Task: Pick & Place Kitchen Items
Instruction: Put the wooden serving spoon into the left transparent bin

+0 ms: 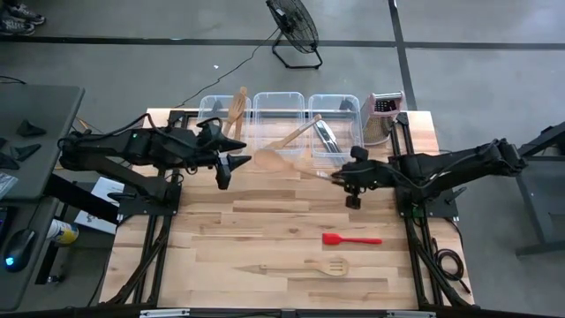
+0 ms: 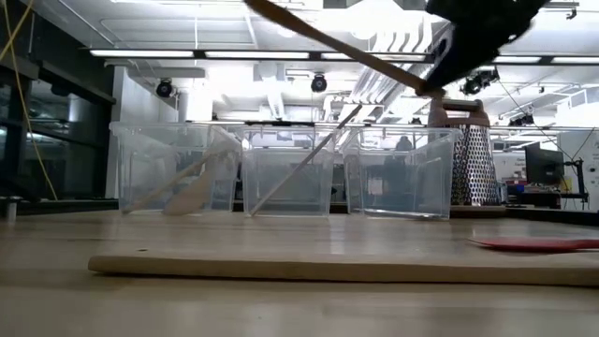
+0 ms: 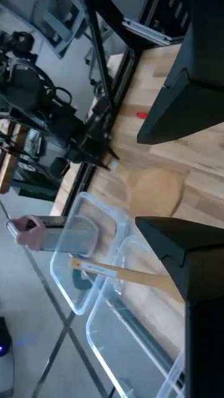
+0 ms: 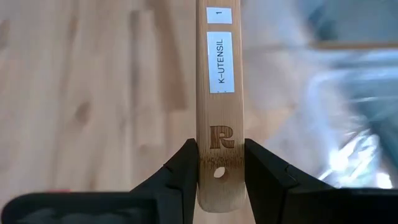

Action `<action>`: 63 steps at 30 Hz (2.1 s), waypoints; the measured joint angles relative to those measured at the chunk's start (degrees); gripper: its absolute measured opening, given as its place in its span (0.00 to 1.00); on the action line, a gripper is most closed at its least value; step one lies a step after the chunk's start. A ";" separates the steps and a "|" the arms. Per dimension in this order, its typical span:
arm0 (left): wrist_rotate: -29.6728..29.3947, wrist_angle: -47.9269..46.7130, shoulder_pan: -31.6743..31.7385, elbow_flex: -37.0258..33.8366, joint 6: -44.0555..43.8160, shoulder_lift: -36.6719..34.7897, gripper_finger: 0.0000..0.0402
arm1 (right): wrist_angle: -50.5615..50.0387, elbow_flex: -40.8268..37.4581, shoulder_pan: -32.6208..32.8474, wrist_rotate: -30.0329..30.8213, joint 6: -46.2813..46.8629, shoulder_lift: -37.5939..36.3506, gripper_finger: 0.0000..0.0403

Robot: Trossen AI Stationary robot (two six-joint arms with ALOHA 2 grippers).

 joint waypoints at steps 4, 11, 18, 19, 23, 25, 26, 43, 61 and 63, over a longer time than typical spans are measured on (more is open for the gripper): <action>0.01 2.46 0.00 -0.02 -0.47 0.13 0.50 | 5.25 0.00 -0.68 7.14 -1.46 0.00 0.24; -1.07 7.70 0.00 -0.04 -0.63 2.07 0.50 | 11.28 0.02 -2.62 9.92 -2.92 0.00 0.24; -1.50 7.61 0.00 -0.07 -2.86 3.68 0.50 | 12.02 0.02 -3.52 9.92 -4.46 0.00 0.24; -1.52 7.65 -0.01 -0.07 -3.38 4.04 0.50 | 12.02 0.02 -3.65 9.91 -4.47 0.00 0.24; -1.68 7.61 0.00 -0.07 -4.33 4.59 0.50 | 13.10 0.02 -3.67 9.90 -4.95 0.00 0.24; -1.70 7.93 -0.02 -0.03 -5.03 5.15 0.50 | 13.86 0.02 -3.68 9.91 -5.63 0.00 0.24; -1.74 7.90 0.00 -0.02 -5.06 5.25 0.50 | 14.10 0.02 -3.69 9.91 -5.76 0.00 0.24; -3.22 18.79 0.01 -0.17 -0.43 9.07 0.50 | 33.99 0.02 -6.19 -4.72 -6.89 0.00 0.24; -3.36 37.75 0.02 -0.07 8.55 15.38 0.50 | 45.14 0.11 -11.17 -25.99 0.78 6.60 0.24; -3.79 38.24 0.02 -0.04 8.52 15.82 0.50 | 45.32 0.11 -11.17 -26.31 0.77 6.62 0.24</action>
